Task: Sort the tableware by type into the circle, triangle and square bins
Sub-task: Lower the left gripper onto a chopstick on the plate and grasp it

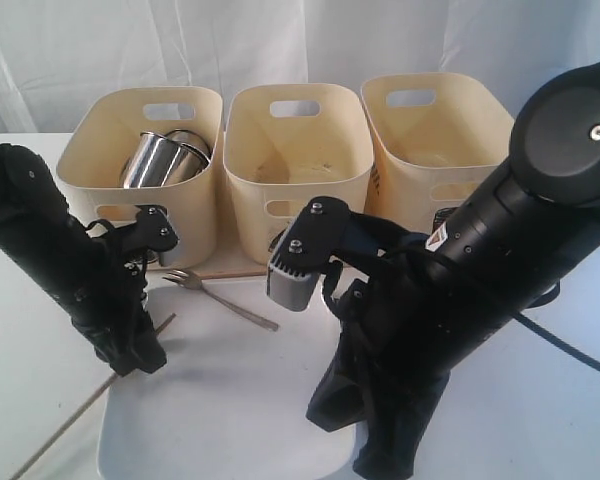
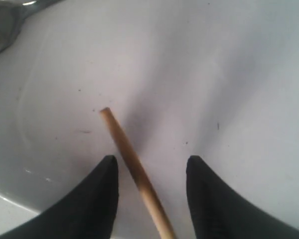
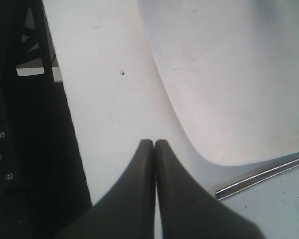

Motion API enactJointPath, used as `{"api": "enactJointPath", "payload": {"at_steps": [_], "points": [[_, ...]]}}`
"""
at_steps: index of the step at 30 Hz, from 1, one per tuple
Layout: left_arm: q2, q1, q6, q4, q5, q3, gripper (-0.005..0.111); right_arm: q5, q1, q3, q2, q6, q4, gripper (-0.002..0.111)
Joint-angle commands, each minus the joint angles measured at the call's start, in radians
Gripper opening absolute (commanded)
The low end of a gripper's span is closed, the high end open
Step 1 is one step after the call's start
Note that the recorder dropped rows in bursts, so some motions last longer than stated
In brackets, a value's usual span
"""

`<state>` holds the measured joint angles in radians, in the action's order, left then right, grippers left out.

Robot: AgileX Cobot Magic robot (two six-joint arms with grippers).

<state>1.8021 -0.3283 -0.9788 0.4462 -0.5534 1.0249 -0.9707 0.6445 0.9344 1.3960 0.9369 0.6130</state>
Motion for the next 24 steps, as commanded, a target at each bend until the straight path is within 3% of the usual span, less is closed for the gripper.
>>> {"api": "enactJointPath", "payload": {"at_steps": [1, 5, 9, 18, 24], "points": [[0.002, -0.004, 0.034, -0.032, -0.021, -0.006, 0.049, -0.014, -0.008, -0.006, -0.009, 0.008, -0.004, 0.000], [0.002, -0.004, 0.034, -0.037, -0.017, -0.006, 0.038, -0.016, -0.008, -0.006, -0.009, 0.008, -0.004, 0.000], [0.002, -0.004, 0.034, -0.038, -0.021, -0.006, 0.002, -0.018, -0.008, -0.006, -0.009, 0.008, -0.004, 0.000], [-0.018, -0.004, 0.038, -0.028, -0.077, 0.032, 0.000, -0.018, -0.008, -0.006, -0.009, 0.008, -0.004, 0.000], [-0.121, -0.004, 0.027, 0.042, -0.117, 0.093, 0.000, -0.018, -0.008, -0.006, -0.010, 0.008, -0.004, 0.000]]}}
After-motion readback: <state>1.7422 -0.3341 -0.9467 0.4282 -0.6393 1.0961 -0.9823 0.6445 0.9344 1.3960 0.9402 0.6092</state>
